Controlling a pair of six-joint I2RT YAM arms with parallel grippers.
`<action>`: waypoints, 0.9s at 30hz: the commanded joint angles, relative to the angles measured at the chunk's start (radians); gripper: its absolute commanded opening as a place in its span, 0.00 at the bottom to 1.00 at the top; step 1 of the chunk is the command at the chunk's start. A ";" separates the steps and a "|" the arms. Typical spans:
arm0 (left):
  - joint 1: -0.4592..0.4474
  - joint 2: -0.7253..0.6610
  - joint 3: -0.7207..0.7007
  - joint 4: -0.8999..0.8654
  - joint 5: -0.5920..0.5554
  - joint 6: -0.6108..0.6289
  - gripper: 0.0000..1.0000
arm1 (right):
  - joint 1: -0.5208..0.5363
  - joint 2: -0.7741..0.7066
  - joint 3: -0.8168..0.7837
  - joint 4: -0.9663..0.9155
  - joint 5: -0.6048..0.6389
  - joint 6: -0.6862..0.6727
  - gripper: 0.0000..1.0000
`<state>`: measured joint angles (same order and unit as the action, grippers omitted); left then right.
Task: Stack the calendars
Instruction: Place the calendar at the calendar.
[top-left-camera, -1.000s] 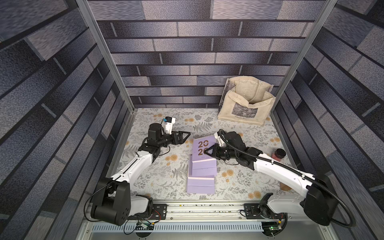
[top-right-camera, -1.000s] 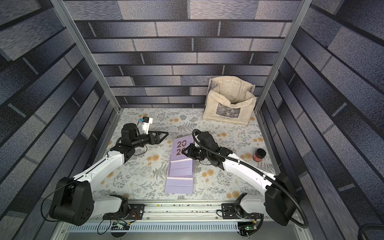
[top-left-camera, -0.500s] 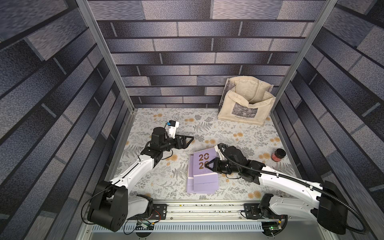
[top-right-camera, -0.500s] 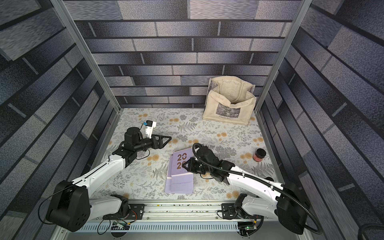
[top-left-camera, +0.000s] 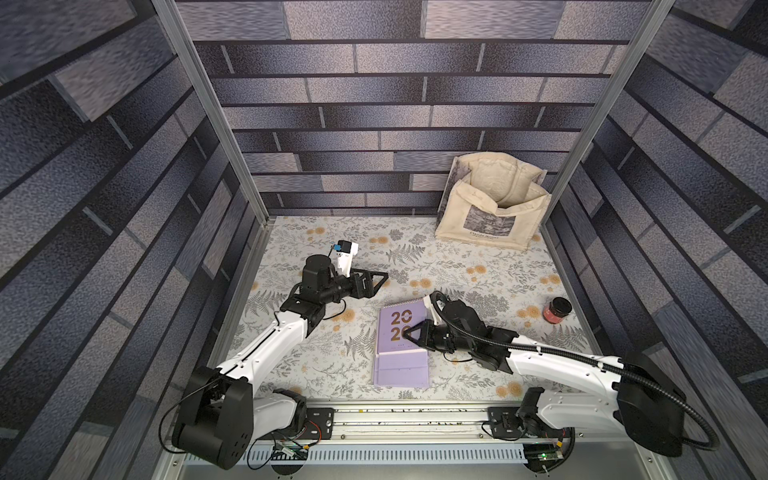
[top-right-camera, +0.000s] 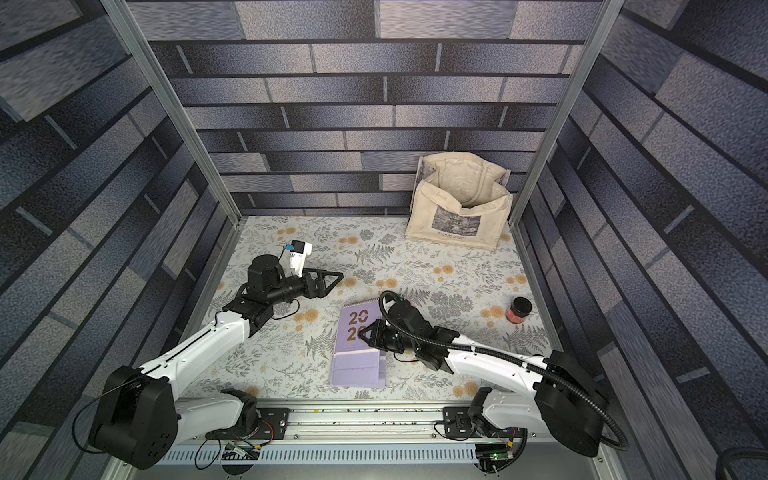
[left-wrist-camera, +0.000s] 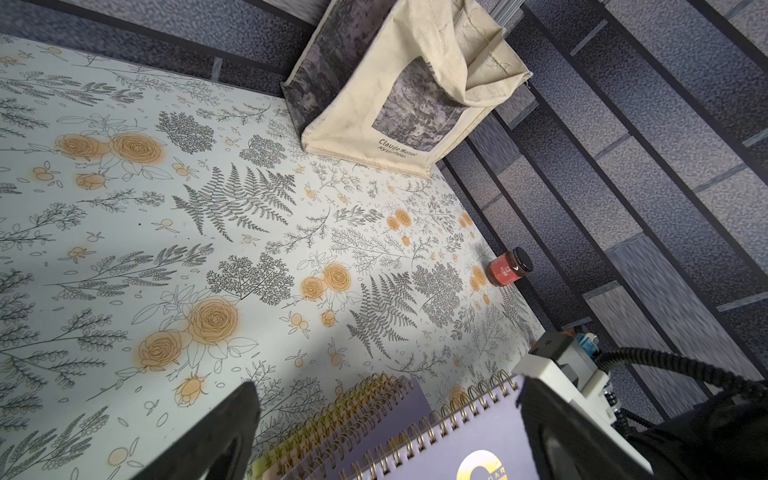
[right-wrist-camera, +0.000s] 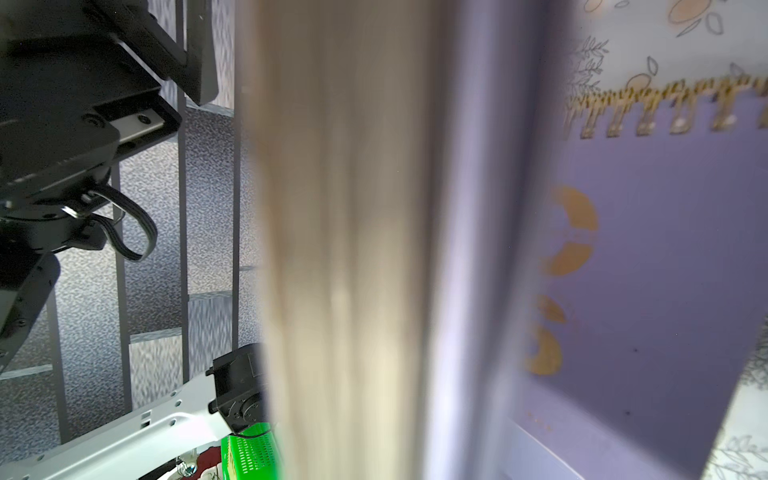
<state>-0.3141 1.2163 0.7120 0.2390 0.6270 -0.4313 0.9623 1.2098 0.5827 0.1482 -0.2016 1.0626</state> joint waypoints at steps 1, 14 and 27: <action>-0.005 -0.021 -0.016 -0.015 0.005 0.008 1.00 | 0.007 0.008 -0.019 0.089 0.012 0.016 0.00; -0.023 -0.014 -0.013 -0.020 0.008 0.010 1.00 | 0.008 0.058 -0.053 0.127 0.004 0.034 0.00; -0.028 -0.008 -0.011 -0.023 0.006 0.013 1.00 | 0.009 0.078 -0.053 0.078 0.016 0.029 0.02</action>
<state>-0.3336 1.2163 0.7120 0.2279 0.6270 -0.4309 0.9623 1.2812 0.5373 0.2474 -0.2043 1.0966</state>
